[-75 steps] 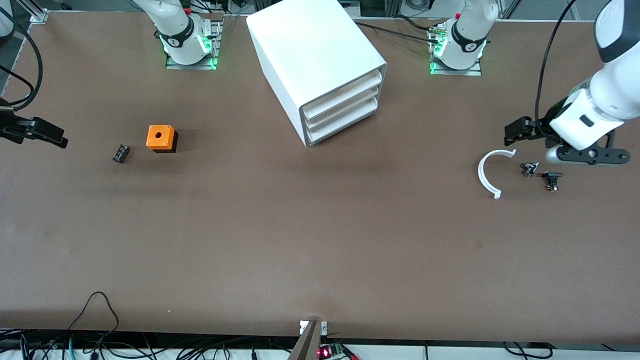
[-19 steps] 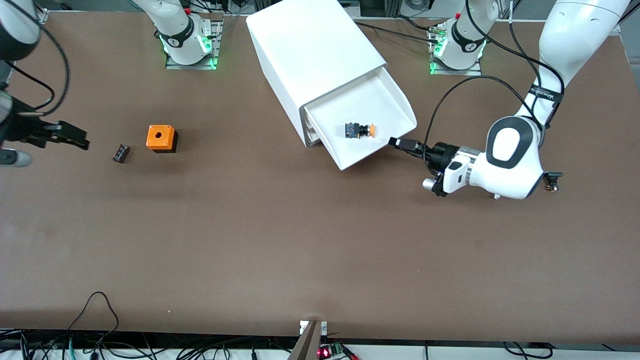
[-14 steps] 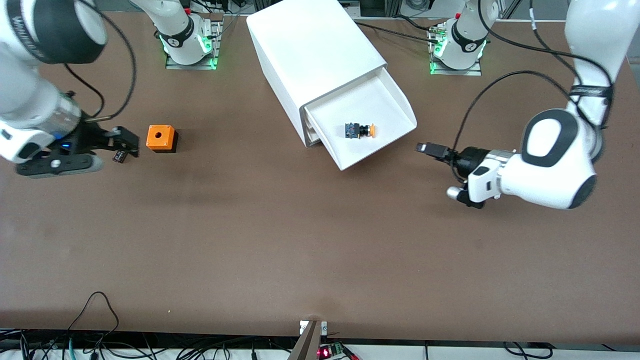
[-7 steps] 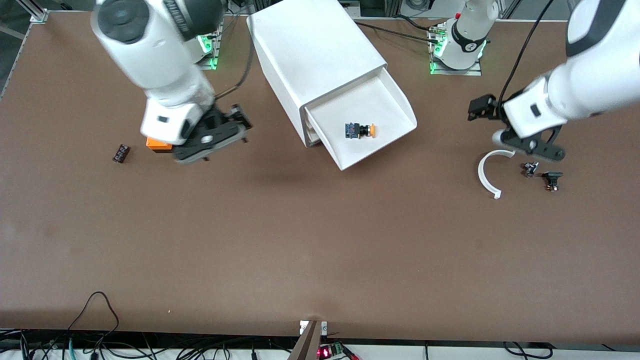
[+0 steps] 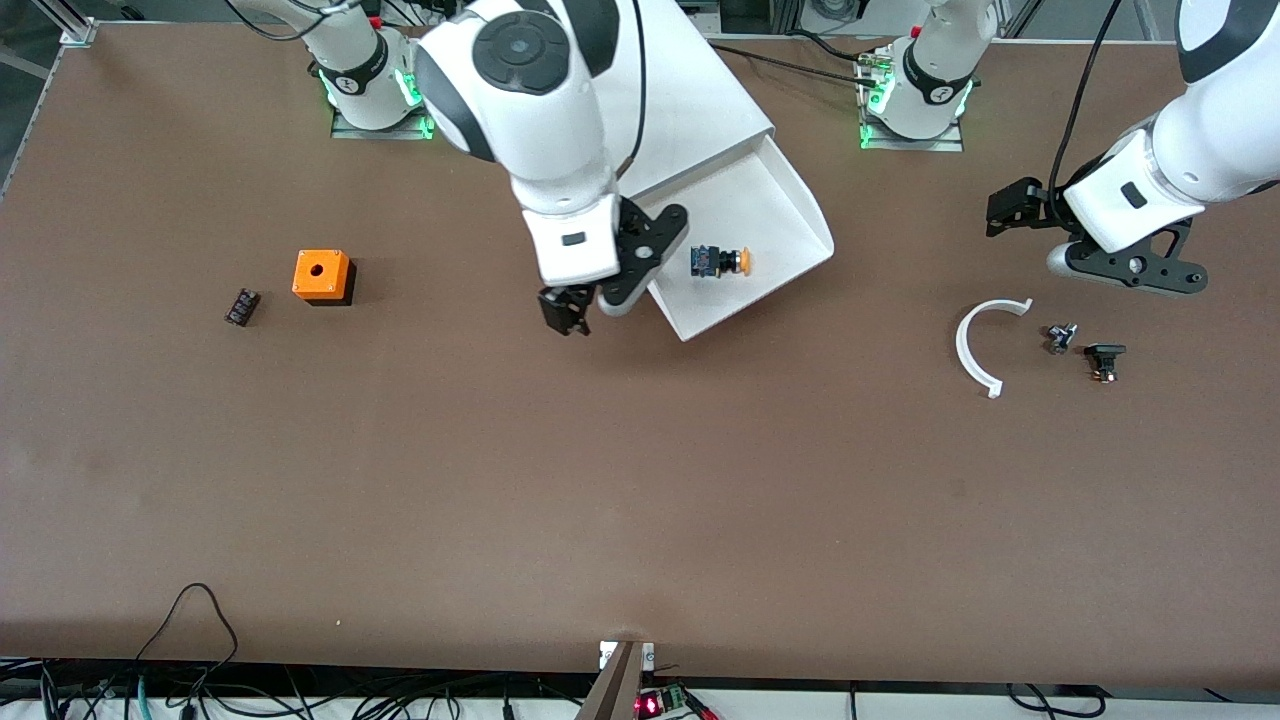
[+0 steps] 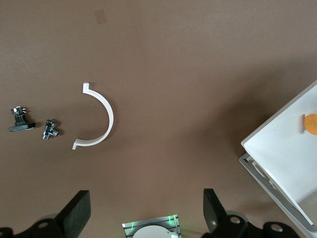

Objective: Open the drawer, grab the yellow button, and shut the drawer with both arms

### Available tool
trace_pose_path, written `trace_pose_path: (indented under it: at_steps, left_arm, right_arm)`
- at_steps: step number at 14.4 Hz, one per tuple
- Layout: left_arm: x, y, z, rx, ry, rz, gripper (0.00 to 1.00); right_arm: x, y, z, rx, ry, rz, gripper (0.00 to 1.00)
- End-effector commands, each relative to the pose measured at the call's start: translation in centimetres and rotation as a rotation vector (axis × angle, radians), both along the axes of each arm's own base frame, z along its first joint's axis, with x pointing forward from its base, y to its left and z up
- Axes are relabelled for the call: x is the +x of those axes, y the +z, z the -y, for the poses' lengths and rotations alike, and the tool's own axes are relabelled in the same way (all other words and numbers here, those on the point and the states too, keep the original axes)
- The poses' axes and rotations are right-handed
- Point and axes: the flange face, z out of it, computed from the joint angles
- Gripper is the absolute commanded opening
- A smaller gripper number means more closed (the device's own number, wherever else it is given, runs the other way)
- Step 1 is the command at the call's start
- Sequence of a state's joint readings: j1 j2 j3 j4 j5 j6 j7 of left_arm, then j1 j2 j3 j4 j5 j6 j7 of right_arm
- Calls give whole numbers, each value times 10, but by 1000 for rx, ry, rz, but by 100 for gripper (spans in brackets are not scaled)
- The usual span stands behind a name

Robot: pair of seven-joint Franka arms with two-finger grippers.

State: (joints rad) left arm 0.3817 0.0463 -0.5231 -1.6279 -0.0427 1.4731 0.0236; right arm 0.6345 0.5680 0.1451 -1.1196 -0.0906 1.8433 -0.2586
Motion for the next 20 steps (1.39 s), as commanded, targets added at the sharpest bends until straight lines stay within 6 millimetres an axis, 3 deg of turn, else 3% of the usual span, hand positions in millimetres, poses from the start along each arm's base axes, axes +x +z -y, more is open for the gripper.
trace_pose_path:
  at_steps: [1,5,11,20]
  left_arm:
    - [-3,3,1,22,-33,29,100]
    - [14,-2,-45,8,-56,87,100]
    - [12,-2,-72,34,13,76,100]
    - [20,5,-64,143,31,142,100]
  right_arm:
    - [-16,12,-23,0,85,16,100]
    - [-48,6,-56,3,147,3,100]
    - [-80,-27,-92,-33,216,-26,100]
    - [-105,-61,-113,-63,325,-107,100]
